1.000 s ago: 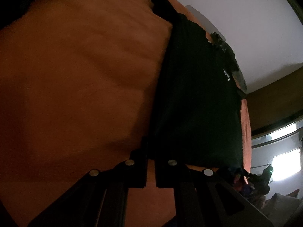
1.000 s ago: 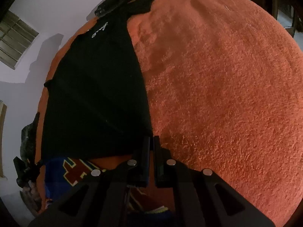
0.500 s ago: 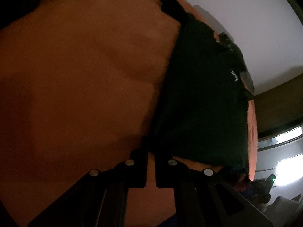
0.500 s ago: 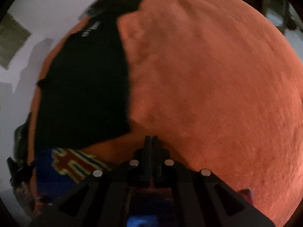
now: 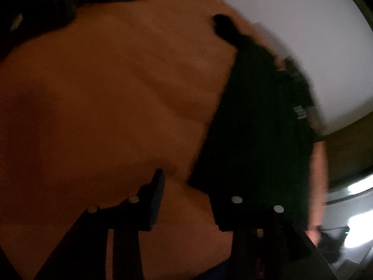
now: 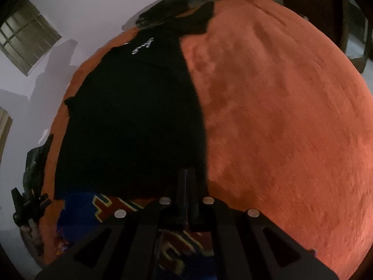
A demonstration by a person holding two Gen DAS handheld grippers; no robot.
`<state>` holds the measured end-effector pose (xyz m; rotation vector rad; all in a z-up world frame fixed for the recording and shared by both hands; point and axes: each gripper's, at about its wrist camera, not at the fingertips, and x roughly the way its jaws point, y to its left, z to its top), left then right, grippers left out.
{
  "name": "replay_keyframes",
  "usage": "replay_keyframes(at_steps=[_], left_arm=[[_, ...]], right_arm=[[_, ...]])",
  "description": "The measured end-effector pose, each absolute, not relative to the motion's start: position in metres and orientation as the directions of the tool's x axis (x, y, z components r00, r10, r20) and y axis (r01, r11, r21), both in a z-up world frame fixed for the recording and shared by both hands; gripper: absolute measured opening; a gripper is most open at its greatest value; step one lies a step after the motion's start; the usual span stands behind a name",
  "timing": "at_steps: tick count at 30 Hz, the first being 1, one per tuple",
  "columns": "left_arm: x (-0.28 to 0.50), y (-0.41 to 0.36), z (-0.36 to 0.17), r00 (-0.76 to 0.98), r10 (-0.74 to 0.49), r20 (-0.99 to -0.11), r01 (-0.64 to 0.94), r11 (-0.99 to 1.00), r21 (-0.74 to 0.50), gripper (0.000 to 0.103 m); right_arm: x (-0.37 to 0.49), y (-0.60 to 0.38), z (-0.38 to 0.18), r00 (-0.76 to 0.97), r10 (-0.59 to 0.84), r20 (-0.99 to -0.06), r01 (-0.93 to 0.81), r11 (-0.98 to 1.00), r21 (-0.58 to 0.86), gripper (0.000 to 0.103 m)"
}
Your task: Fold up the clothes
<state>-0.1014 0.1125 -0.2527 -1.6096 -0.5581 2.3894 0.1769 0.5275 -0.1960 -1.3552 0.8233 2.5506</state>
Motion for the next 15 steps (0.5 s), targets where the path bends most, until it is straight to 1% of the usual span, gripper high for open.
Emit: replay_keyframes(at_steps=[2, 5, 7, 9, 10, 12, 14, 15], left_arm=[[-0.103, 0.124, -0.252, -0.384, 0.358, -0.851, 0.016, -0.919, -0.394, 0.041], [-0.106, 0.142, -0.261, -0.363, 0.288, -0.886, 0.016, -0.949, -0.315, 0.043], [-0.105, 0.146, -0.268, -0.339, 0.260, -0.904, 0.023, -0.958, -0.284, 0.043], [-0.102, 0.145, -0.264, -0.347, 0.276, -0.896, 0.028, -0.952, -0.304, 0.044], [-0.102, 0.143, -0.260, -0.352, 0.307, -0.884, 0.024, -0.941, -0.337, 0.044], [-0.103, 0.141, -0.249, -0.363, 0.380, -0.851, 0.001, -0.913, -0.408, 0.049], [-0.107, 0.144, -0.243, -0.369, 0.409, -0.835, -0.030, -0.903, -0.429, 0.060], [-0.109, 0.146, -0.242, -0.370, 0.411, -0.833, -0.044, -0.904, -0.426, 0.063]], right_arm=[[0.166, 0.523, -0.200, -0.583, -0.140, -0.801, -0.351, -0.845, 0.403, 0.000], [0.162, 0.520, -0.222, -0.511, -0.119, -0.851, -0.387, -0.852, 0.352, 0.000], [0.162, 0.524, -0.243, -0.458, -0.144, -0.877, -0.434, -0.825, 0.362, 0.000], [0.167, 0.530, -0.246, -0.458, -0.167, -0.873, -0.459, -0.797, 0.393, 0.000], [0.169, 0.531, -0.242, -0.461, -0.160, -0.873, -0.460, -0.798, 0.389, 0.000], [0.172, 0.532, -0.231, -0.478, -0.129, -0.869, -0.460, -0.806, 0.372, 0.000], [0.178, 0.533, -0.220, -0.517, -0.116, -0.848, -0.458, -0.799, 0.388, 0.000], [0.180, 0.534, -0.216, -0.531, -0.122, -0.839, -0.457, -0.792, 0.404, 0.003]])
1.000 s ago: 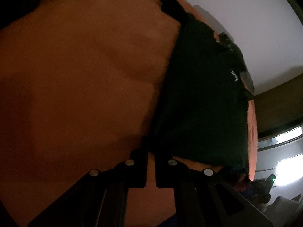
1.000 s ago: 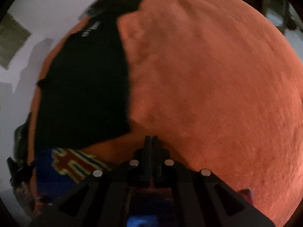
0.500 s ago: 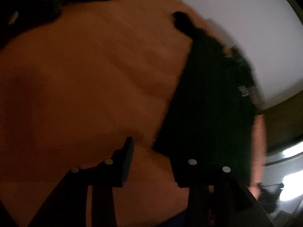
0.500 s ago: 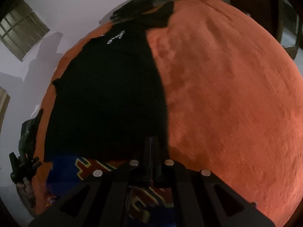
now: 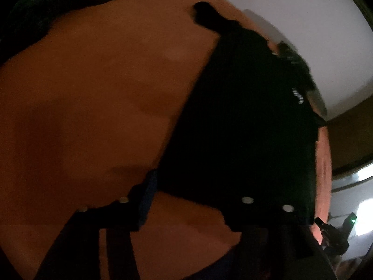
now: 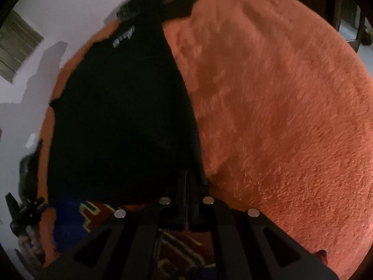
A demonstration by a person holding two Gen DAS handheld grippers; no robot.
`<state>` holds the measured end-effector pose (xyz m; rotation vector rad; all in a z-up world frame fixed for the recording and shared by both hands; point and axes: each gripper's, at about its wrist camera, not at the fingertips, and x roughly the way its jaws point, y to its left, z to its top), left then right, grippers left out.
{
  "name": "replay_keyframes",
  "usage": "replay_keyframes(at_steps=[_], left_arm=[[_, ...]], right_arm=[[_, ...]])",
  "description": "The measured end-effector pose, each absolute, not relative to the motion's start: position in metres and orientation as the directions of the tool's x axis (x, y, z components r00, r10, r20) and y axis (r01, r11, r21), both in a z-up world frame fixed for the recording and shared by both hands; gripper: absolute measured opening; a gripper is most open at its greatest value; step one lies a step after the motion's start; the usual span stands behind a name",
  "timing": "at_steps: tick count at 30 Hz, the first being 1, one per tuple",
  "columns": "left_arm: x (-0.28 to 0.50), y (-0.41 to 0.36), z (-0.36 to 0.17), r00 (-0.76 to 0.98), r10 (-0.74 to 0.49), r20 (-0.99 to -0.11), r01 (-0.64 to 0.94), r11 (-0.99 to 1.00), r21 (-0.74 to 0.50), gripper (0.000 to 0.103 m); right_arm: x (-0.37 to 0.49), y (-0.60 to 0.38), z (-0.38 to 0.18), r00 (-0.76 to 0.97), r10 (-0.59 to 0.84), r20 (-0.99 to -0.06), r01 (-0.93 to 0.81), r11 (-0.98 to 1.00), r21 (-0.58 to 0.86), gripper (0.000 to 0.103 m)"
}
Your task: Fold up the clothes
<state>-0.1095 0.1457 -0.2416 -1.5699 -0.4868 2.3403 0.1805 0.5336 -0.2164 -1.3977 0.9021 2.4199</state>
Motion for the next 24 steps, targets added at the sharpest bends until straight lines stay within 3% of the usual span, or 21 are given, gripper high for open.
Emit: replay_keyframes(at_steps=[2, 3, 4, 6, 8, 10, 12, 14, 16, 20, 22, 24], left_arm=[[-0.116, 0.149, -0.243, -0.362, 0.424, -0.830, -0.071, -0.901, -0.429, 0.067], [-0.119, 0.149, -0.246, -0.354, 0.436, -0.827, -0.076, -0.895, -0.439, 0.067], [-0.122, 0.150, -0.250, -0.344, 0.446, -0.826, -0.079, -0.891, -0.448, 0.067], [-0.128, 0.152, -0.259, -0.322, 0.464, -0.825, -0.084, -0.882, -0.464, 0.068], [-0.130, 0.149, -0.270, -0.311, 0.508, -0.803, -0.100, -0.858, -0.504, 0.077], [-0.130, 0.143, -0.275, -0.313, 0.548, -0.776, -0.124, -0.834, -0.538, 0.076], [-0.128, 0.139, -0.275, -0.323, 0.558, -0.765, -0.130, -0.826, -0.548, 0.068], [-0.126, 0.134, -0.276, -0.335, 0.515, -0.789, -0.115, -0.853, -0.508, 0.026], [-0.125, 0.126, -0.280, -0.333, 0.505, -0.796, -0.084, -0.857, -0.509, 0.011], [-0.117, 0.101, -0.284, -0.368, 0.523, -0.769, -0.017, -0.831, -0.556, 0.003], [-0.114, 0.093, -0.289, -0.373, 0.518, -0.770, 0.003, -0.829, -0.559, 0.003], [-0.111, 0.088, -0.293, -0.380, 0.526, -0.761, 0.021, -0.818, -0.575, 0.003]], right_arm=[[0.183, 0.535, -0.214, -0.544, -0.126, -0.830, -0.467, -0.776, 0.425, 0.024], [0.184, 0.538, -0.213, -0.548, -0.120, -0.828, -0.479, -0.766, 0.428, 0.042], [0.185, 0.539, -0.212, -0.553, -0.114, -0.826, -0.490, -0.757, 0.433, 0.048], [0.186, 0.541, -0.212, -0.558, -0.114, -0.822, -0.498, -0.747, 0.441, 0.049], [0.181, 0.540, -0.212, -0.538, -0.106, -0.836, -0.512, -0.746, 0.425, 0.051], [0.180, 0.540, -0.217, -0.514, -0.075, -0.855, -0.542, -0.744, 0.391, 0.059], [0.181, 0.539, -0.221, -0.509, -0.071, -0.858, -0.544, -0.745, 0.385, 0.060], [0.180, 0.539, -0.225, -0.504, -0.074, -0.860, -0.540, -0.750, 0.381, 0.060], [0.179, 0.537, -0.228, -0.497, -0.066, -0.865, -0.544, -0.754, 0.369, 0.058], [0.180, 0.540, -0.231, -0.485, -0.039, -0.873, -0.576, -0.738, 0.353, 0.033], [0.182, 0.540, -0.232, -0.482, -0.047, -0.875, -0.575, -0.737, 0.356, 0.011], [0.183, 0.540, -0.233, -0.469, -0.039, -0.882, -0.583, -0.736, 0.343, 0.008]])
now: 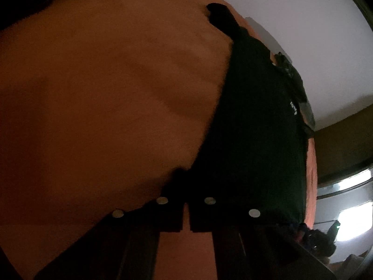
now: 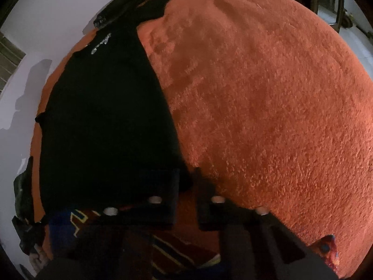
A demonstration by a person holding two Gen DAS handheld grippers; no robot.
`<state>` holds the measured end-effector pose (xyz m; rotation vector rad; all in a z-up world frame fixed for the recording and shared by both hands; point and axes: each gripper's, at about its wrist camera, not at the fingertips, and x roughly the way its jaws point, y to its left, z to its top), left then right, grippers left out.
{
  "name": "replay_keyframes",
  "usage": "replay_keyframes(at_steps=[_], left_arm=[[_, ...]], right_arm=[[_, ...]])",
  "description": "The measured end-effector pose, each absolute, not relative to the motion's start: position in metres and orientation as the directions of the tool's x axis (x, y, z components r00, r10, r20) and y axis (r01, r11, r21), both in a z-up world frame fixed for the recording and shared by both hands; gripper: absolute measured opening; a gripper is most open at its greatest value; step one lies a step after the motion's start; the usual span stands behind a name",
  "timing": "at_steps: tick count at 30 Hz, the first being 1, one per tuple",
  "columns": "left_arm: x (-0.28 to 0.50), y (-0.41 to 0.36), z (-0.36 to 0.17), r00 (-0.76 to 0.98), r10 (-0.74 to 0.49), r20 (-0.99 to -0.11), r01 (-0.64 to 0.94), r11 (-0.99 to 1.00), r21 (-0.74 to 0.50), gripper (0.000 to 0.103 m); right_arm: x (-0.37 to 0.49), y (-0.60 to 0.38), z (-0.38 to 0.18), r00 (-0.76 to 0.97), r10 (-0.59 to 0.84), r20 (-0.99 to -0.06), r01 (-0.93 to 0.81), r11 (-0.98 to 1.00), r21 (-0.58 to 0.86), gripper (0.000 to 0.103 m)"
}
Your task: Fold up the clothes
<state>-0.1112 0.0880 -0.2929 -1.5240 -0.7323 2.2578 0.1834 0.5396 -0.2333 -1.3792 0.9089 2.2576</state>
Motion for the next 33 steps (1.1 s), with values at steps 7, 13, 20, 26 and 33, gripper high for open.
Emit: replay_keyframes(at_steps=[7, 13, 20, 26, 33], left_arm=[[-0.110, 0.100, -0.285, -0.350, 0.546, -0.761, -0.028, -0.818, -0.574, 0.016], [-0.100, 0.110, -0.242, -0.369, 0.526, -0.766, -0.118, -0.844, -0.523, 0.049], [-0.087, 0.110, -0.176, -0.428, 0.528, -0.734, -0.162, -0.843, -0.512, 0.062], [-0.083, 0.106, -0.123, -0.479, 0.531, -0.699, -0.159, -0.836, -0.526, 0.073], [-0.130, 0.146, -0.075, -0.437, 0.493, -0.752, -0.224, -0.870, -0.440, 0.077]], right_arm=[[0.192, 0.547, -0.232, -0.464, -0.022, -0.886, -0.621, -0.706, 0.342, 0.007], [0.192, 0.540, -0.210, -0.483, -0.046, -0.875, -0.588, -0.723, 0.363, 0.007], [0.180, 0.528, -0.135, -0.560, -0.041, -0.827, -0.483, -0.795, 0.367, 0.007], [0.151, 0.520, -0.030, -0.632, -0.029, -0.775, -0.366, -0.870, 0.331, 0.007], [0.106, 0.538, 0.078, -0.665, -0.001, -0.747, -0.312, -0.908, 0.279, 0.070]])
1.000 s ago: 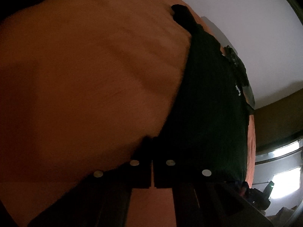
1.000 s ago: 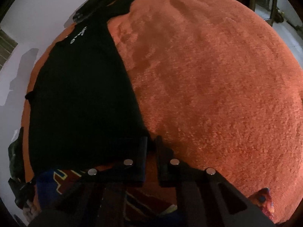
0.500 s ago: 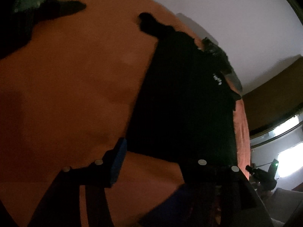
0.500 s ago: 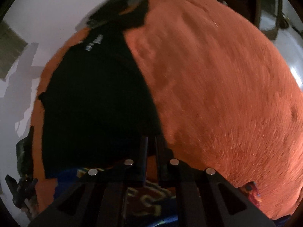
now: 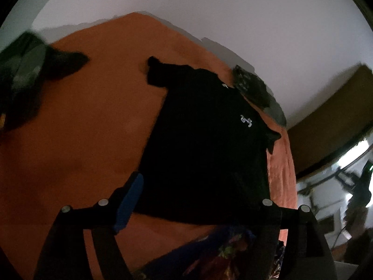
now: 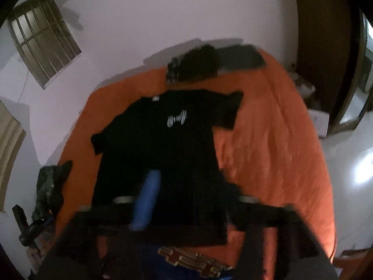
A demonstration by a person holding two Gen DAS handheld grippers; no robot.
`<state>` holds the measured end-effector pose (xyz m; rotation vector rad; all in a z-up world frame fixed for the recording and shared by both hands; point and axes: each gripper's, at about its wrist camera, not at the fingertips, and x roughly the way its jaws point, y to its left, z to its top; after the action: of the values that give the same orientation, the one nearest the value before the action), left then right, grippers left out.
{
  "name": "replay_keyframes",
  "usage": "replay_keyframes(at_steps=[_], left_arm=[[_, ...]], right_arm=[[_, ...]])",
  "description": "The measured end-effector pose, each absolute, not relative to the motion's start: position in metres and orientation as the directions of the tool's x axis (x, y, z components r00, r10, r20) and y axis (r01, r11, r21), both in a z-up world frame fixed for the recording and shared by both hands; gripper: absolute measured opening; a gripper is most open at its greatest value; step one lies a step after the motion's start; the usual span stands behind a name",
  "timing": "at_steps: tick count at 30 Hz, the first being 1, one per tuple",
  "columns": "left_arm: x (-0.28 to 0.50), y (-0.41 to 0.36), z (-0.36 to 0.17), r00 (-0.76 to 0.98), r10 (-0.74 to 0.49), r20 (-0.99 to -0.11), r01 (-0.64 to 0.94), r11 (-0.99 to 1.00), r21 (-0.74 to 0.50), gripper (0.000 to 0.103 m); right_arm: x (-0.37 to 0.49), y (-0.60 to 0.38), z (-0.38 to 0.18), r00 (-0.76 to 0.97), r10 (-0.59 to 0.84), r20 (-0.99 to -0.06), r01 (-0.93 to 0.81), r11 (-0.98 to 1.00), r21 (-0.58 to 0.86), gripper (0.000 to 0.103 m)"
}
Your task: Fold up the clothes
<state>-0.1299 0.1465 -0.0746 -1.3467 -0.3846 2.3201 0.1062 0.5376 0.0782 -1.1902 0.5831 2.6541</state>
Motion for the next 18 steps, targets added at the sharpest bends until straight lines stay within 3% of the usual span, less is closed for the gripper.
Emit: replay_keyframes(at_steps=[5, 10, 13, 15, 18], left_arm=[[-0.217, 0.194, -0.061, -0.313, 0.419, -0.852, -0.303, -0.895, -0.328, 0.077], [-0.347, 0.229, -0.074, -0.307, 0.209, -0.929, -0.309, -0.945, -0.110, 0.077], [-0.423, 0.240, -0.091, -0.343, 0.230, -0.911, -0.316, -0.941, -0.119, 0.077], [-0.454, 0.242, -0.101, -0.362, 0.259, -0.895, -0.286, -0.945, -0.158, 0.077], [-0.488, 0.250, -0.122, -0.314, 0.374, -0.873, -0.230, -0.922, -0.312, 0.077]], right_arm=[[0.064, 0.579, 0.107, -0.624, 0.040, -0.780, -0.381, -0.887, 0.260, 0.071], [-0.032, 0.634, 0.087, -0.526, 0.131, -0.840, -0.498, -0.848, 0.180, 0.077], [-0.089, 0.673, 0.043, -0.452, 0.168, -0.876, -0.576, -0.804, 0.143, 0.077], [-0.100, 0.688, 0.017, -0.456, 0.127, -0.881, -0.622, -0.754, 0.213, 0.077], [-0.113, 0.710, -0.015, -0.447, 0.048, -0.893, -0.688, -0.657, 0.309, 0.077]])
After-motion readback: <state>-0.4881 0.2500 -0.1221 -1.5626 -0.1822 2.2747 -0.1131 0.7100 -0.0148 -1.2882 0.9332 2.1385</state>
